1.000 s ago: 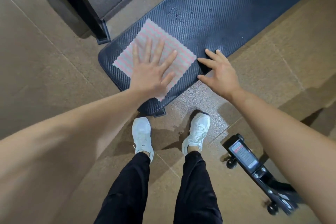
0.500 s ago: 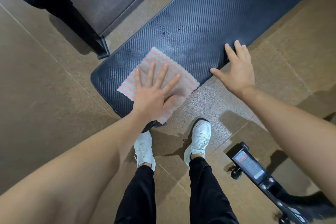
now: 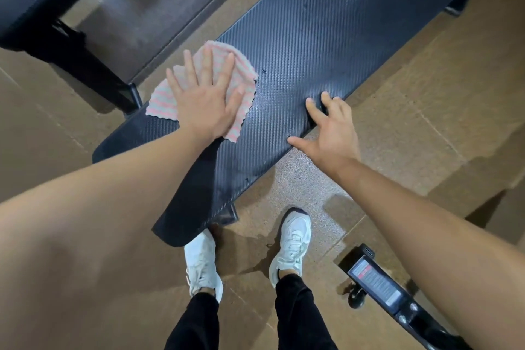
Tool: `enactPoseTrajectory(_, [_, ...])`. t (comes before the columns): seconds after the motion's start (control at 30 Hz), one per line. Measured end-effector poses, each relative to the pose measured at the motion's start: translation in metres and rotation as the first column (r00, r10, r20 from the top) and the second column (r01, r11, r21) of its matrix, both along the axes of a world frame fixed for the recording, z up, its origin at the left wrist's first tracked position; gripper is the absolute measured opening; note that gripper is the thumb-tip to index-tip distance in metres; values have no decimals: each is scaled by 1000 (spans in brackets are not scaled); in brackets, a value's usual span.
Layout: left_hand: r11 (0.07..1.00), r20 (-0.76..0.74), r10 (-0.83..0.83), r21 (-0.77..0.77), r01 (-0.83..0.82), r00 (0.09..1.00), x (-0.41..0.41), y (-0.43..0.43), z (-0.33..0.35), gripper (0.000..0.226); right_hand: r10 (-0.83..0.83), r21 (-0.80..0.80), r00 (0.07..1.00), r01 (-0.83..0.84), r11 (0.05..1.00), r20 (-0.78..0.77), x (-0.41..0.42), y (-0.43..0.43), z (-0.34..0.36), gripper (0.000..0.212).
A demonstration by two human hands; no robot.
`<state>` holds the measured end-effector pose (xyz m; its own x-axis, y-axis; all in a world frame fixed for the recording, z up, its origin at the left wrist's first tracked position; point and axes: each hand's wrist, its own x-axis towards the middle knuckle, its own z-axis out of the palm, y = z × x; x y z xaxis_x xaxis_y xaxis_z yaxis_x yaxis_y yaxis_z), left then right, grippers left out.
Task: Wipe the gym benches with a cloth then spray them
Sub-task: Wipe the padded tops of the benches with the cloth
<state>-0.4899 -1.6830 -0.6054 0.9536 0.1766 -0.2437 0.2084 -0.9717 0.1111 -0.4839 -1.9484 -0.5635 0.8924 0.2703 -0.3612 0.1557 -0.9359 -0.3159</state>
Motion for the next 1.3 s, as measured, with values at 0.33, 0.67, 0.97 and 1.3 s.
enactPoseTrajectory(0.33, [956, 28, -287, -52, 288, 958, -62, -88, 0, 70, 82, 286, 989, -43, 957, -126, 30, -48, 8, 51])
enactPoseTrajectory(0.67, [882, 7, -470, -37, 470, 883, -43, -86, 1, 64, -116, 85, 993, 113, 990, 29, 95, -69, 13, 86])
enactPoseTrajectory(0.97, [949, 1, -314, -18, 313, 950, 72, -60, 1, 65, 44, -103, 999, -45, 994, -12, 119, -83, -1, 97])
enactPoseTrajectory(1.3, [1000, -61, -24, -6, 24, 998, 118, -82, 12, 64, 77, -93, 989, -89, 992, -129, 130, -85, 5, 97])
